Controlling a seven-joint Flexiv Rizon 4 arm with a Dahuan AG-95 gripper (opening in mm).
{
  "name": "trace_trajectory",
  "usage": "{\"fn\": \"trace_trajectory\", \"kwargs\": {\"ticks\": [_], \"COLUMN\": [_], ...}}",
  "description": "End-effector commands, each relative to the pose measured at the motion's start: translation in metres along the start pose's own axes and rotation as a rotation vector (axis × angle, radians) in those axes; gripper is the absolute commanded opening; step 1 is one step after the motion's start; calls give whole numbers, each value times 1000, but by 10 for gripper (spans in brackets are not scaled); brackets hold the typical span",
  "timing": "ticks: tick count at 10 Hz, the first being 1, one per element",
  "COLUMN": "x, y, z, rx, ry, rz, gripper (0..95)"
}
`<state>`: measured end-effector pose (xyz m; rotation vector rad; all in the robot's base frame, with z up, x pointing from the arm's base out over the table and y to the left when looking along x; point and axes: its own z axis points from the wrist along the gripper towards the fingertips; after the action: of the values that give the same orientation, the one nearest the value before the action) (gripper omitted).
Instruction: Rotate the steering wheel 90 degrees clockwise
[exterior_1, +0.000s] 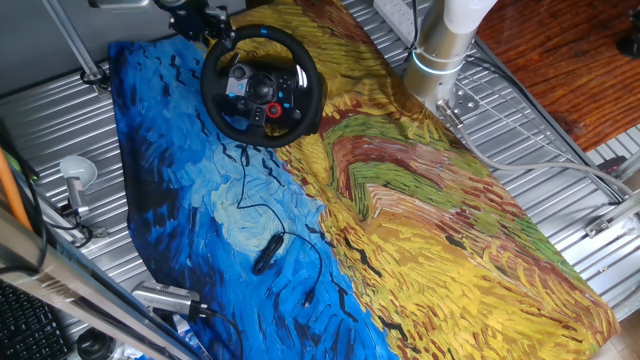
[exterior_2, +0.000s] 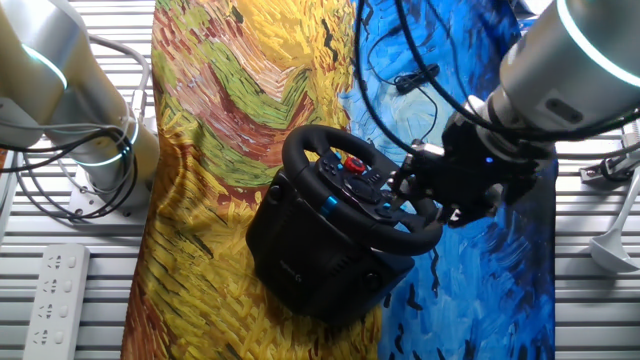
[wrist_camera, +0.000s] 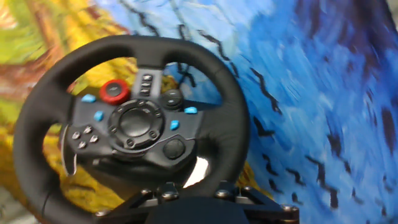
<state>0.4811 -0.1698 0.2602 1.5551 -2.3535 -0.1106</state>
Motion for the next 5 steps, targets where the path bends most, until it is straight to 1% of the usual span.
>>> {"fn": "trace_trajectory", "kwargs": {"ticks": [1, 2, 3, 4, 5], "x": [-3, -3, -4, -5, -6], "y": [9, 12, 16, 19, 19], "z": [-8, -11, -13, -15, -15], "rx": [-32, -49, -67, -67, -58], "ry": [-74, -96, -106, -100, -92], "rz": [-274, -325, -353, -360, -366], "gripper": [380, 380, 380, 380, 380]}}
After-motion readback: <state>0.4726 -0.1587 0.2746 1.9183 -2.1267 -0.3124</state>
